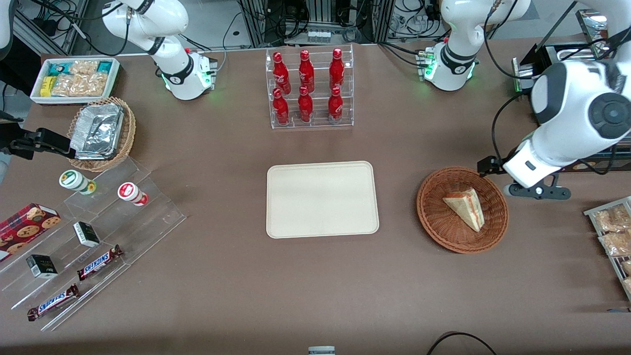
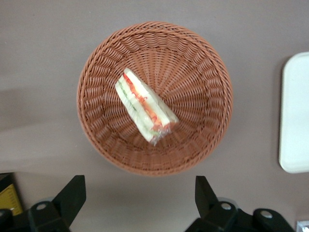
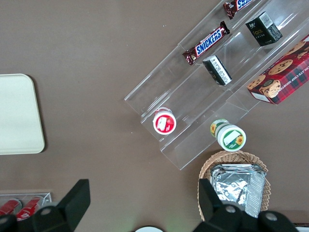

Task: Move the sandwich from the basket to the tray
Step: 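Move the left gripper over the sandwich in the wicker basket, then lower the open left gripper around the sandwich and close it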

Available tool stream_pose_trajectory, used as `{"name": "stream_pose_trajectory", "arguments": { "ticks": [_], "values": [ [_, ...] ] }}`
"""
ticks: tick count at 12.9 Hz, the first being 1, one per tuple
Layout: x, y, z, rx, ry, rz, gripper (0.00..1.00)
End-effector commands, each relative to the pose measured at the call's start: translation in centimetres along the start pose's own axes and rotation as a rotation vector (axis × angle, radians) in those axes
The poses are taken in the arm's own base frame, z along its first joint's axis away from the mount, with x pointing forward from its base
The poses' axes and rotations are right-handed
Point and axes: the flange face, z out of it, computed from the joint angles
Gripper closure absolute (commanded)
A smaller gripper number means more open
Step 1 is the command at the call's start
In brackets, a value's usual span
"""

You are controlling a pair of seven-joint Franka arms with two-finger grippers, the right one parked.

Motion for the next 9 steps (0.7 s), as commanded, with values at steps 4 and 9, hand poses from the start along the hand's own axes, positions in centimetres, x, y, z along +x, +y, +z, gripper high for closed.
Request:
{"name": "stream_pose_trajectory", "arguments": {
  "ticks": [4,9],
  "values": [
    [-2.6,0.2,3.9,0.010,0.095,-0.236,0.00],
    [-1.5,0.5,5.8,-0.040,0.165,-0.591,0.00]
  ]
}}
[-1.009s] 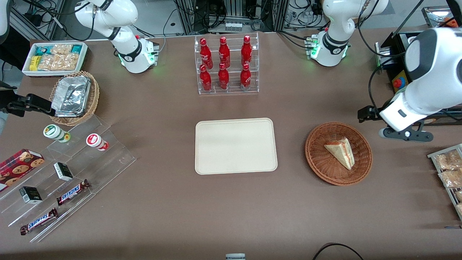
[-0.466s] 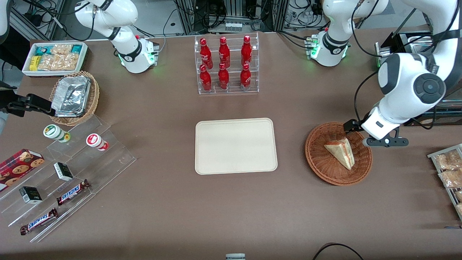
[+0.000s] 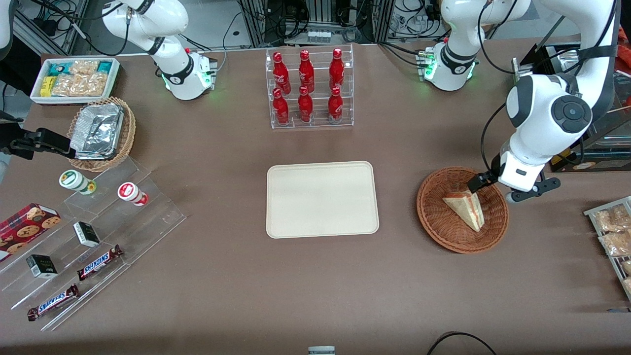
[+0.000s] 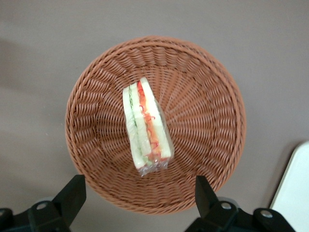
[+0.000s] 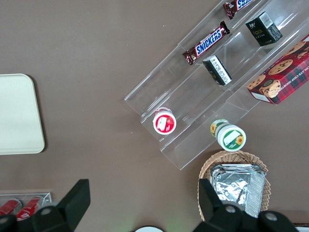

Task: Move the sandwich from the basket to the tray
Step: 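Lower the open left gripper around the sandwich and close it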

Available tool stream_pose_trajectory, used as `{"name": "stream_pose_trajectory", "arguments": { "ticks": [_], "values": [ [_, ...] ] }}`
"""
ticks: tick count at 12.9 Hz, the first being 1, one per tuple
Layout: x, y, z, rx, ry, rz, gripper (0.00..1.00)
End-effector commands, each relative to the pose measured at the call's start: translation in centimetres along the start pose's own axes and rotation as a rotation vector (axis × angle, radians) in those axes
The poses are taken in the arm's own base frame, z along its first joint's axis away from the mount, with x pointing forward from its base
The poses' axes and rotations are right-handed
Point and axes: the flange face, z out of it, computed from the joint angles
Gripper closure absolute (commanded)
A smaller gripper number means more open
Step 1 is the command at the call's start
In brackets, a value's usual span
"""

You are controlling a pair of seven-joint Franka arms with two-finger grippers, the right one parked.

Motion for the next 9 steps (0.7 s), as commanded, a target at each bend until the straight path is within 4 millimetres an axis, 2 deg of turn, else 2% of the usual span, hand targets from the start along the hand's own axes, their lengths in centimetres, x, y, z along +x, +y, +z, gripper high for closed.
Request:
{"name": "stream_pose_trajectory", "arguments": {
  "ticks": [1,2,6,9],
  "values": [
    [-0.4,0.0,1.0,-0.014,0.042,-0.178,0.00],
    [-0.6,0.0,1.5,-0.032,0.061,-0.263,0.00],
    [-1.0,-0.2,4.1,-0.044,0.058,-0.377,0.00],
    [-1.0,0.0,6.3,-0.021,0.020,-0.376,0.00]
  ]
}}
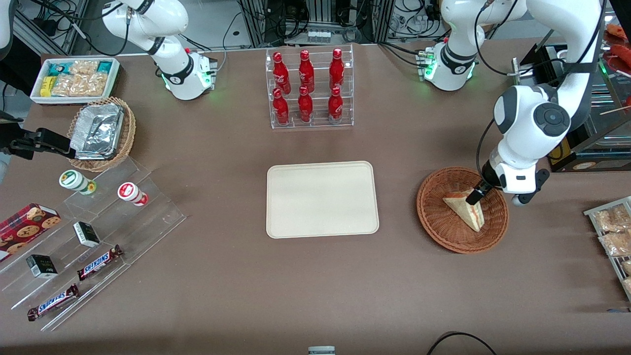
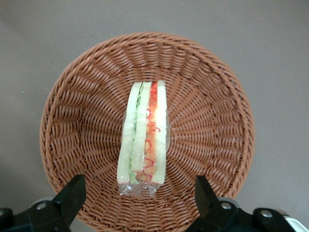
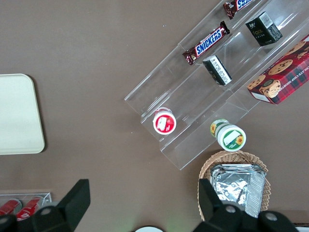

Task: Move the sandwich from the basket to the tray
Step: 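Lower the open left gripper around the sandwich and close it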

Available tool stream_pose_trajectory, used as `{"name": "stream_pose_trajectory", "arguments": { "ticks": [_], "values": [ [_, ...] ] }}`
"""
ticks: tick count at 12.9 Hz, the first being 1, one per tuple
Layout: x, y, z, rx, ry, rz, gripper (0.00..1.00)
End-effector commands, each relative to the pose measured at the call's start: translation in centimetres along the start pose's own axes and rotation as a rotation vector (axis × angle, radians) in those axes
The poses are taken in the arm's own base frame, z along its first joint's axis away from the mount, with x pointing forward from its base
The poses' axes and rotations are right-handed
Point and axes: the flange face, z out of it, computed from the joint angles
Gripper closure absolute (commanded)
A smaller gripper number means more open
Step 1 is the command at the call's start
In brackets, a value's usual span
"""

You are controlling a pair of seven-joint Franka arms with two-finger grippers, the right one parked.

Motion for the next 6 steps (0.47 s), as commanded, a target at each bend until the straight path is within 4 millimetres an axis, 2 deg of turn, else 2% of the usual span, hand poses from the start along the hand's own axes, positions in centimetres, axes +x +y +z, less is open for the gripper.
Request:
{"name": "stream_pose_trajectory", "arguments": {
  "ticks": [1,6],
  "values": [
    [-0.2,0.1,1.3,0.014,-0.003,-0.006,0.00],
    [0.0,0.5,2.9,0.031,-0.026,0.014,0.00]
  ]
}}
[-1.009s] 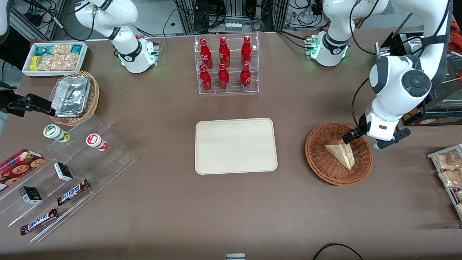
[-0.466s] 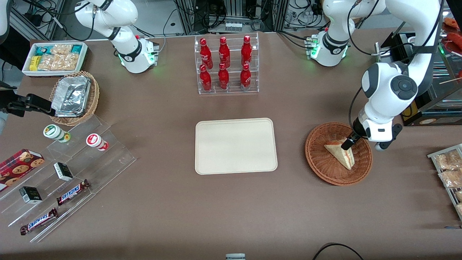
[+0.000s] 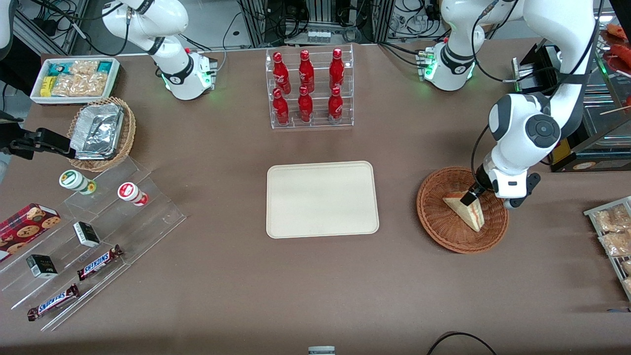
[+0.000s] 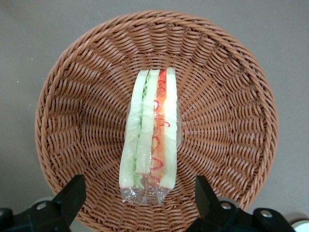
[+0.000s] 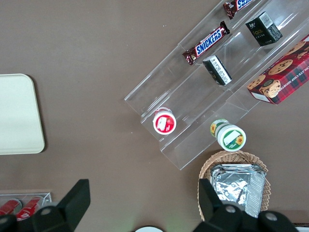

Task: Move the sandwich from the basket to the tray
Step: 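Lower the open left gripper around the sandwich and close it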

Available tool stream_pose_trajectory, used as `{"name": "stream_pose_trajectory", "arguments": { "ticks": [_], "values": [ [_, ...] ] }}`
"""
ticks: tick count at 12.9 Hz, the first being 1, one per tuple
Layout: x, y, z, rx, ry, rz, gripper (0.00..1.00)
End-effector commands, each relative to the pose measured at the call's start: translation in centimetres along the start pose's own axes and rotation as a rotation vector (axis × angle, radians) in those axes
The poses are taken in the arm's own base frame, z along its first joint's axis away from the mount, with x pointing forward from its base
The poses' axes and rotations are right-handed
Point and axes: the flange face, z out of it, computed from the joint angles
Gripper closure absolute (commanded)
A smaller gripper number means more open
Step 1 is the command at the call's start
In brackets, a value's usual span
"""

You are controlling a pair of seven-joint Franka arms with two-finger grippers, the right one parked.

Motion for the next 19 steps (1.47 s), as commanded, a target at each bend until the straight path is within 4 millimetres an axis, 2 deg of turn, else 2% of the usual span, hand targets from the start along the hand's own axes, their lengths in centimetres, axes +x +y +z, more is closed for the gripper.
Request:
{"name": "stream_pose_trajectory", "arguments": {
  "ticks": [1,4,7,8,9,10,11,13,14,16,18,19],
  "values": [
    [0.4,0.7,0.9,0.004,0.003,0.010,0.00],
    [1.0,1.4,2.7,0.011,-0.013,0.009,0.00],
    [1.4,1.3,3.3,0.016,-0.022,-0.001,0.00],
    [1.4,1.3,3.6,0.020,-0.026,-0.001,0.05],
    [1.4,1.2,3.7,0.023,-0.030,-0.005,0.42],
    [1.4,1.0,3.8,0.029,-0.034,-0.003,0.92],
    [1.4,1.0,3.7,0.031,-0.035,0.004,1.00],
    [1.3,0.9,3.2,0.047,-0.047,0.015,1.00],
    [1.6,1.2,2.1,0.052,-0.048,0.022,1.00],
    [2.3,2.5,-0.9,0.087,-0.073,0.033,1.00],
    [3.1,4.6,-4.7,0.130,-0.110,0.048,1.00],
    [2.9,5.7,-6.0,0.145,-0.130,0.109,1.00]
  ]
}}
